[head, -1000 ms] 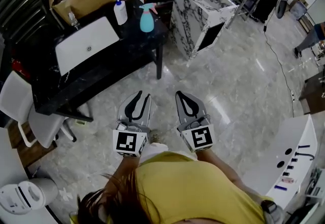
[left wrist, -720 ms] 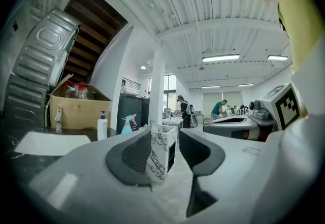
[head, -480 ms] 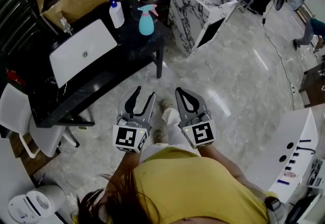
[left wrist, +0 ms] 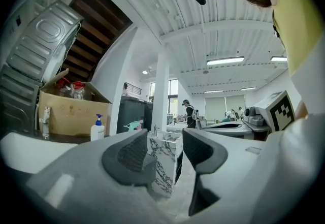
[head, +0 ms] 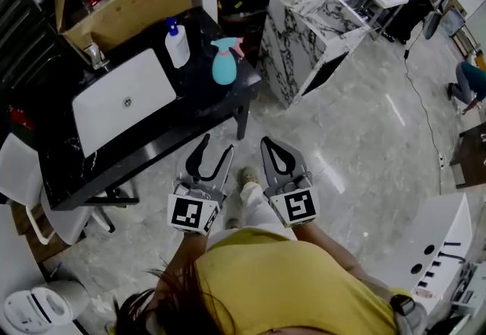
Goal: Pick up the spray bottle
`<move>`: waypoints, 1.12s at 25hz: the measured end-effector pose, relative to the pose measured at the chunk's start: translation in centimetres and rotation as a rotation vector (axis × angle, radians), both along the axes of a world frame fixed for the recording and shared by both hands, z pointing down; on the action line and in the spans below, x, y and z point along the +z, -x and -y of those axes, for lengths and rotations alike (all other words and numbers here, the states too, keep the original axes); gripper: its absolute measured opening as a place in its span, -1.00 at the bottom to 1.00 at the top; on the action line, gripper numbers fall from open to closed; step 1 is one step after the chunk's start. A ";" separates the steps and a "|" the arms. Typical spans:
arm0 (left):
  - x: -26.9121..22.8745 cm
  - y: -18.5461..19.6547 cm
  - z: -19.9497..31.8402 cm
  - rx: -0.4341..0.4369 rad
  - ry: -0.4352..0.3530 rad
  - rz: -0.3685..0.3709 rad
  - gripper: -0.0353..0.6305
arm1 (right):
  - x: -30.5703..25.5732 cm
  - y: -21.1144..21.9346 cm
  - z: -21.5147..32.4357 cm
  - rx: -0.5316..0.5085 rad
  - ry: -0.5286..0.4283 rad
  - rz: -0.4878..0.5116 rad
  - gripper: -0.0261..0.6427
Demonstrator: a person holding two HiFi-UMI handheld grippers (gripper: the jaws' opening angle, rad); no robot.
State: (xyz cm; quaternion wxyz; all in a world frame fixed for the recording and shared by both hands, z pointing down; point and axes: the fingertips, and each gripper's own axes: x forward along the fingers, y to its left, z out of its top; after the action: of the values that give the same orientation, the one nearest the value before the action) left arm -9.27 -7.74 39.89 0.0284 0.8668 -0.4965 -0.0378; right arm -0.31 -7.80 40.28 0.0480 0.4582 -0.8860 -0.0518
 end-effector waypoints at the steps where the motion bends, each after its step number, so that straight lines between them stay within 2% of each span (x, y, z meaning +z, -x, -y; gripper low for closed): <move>1: -0.2 -0.2 1.4 -0.001 -0.003 0.000 -0.23 | 0.1 -0.2 1.5 -0.003 0.009 0.000 -0.92; 5: -0.7 -1.1 7.2 -0.022 -0.020 -0.002 -0.20 | -0.3 -1.3 7.6 -0.015 -0.004 0.009 -0.92; 14: 0.9 -2.1 16.8 -0.121 0.036 0.040 -0.04 | 1.1 -2.0 16.9 -0.112 0.019 -0.011 -0.92; 20: 3.6 -1.8 20.7 -0.197 0.092 0.050 0.12 | 2.1 -2.2 20.5 -0.159 0.036 -0.013 -0.92; 28: 7.5 -1.1 24.6 -0.188 0.175 0.105 0.29 | 3.6 -1.1 22.8 -0.169 0.067 -0.017 -0.92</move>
State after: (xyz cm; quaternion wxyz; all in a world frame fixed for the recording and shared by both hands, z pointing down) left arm -8.13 -32.38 47.39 0.0738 0.8114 -0.5778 0.0487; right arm 0.81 -30.61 43.88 0.0661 0.3796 -0.9223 -0.0298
